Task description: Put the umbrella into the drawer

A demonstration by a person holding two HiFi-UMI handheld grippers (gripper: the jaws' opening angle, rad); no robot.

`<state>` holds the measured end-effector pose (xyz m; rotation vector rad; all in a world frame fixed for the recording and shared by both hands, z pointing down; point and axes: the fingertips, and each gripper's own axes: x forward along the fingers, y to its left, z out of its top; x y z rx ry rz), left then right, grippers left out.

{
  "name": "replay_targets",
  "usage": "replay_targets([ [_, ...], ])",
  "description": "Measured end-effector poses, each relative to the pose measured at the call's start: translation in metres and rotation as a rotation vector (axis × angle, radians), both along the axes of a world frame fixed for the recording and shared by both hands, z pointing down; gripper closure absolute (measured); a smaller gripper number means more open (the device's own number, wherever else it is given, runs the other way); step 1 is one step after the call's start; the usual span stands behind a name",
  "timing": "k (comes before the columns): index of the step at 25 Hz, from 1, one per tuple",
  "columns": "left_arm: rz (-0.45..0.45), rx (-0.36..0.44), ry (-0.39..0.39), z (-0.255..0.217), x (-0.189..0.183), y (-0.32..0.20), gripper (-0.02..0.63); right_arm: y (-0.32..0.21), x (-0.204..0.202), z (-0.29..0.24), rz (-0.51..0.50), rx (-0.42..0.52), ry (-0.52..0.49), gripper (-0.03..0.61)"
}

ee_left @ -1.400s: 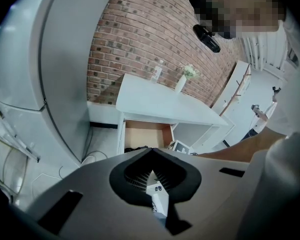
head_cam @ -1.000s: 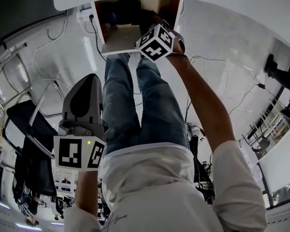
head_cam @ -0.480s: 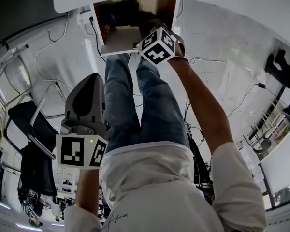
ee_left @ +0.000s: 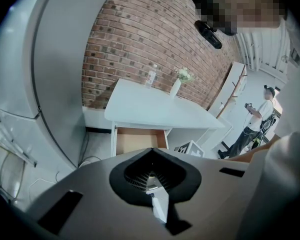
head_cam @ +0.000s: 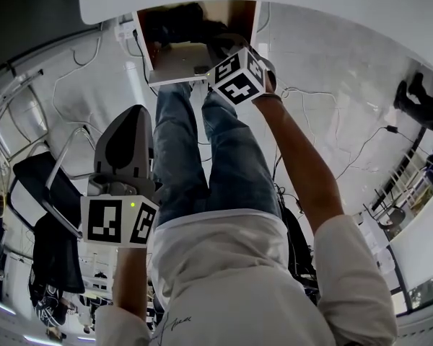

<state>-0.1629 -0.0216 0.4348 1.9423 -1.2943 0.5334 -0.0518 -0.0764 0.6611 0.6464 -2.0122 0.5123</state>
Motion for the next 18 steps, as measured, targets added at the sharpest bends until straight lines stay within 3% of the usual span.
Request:
replay_targets([
  [10, -0.004, 0.012, 0.010, -0.008, 0.013, -0.002, 0.598, 0.007, 0.009, -0.028, 0.033, -0.012, -0.040, 0.561],
  [18, 0.007, 0.035, 0.015, -0.017, 0.023, -0.005, 0.598, 0.011, 0.017, -0.056, 0.012, 0.031, -0.027, 0.561],
])
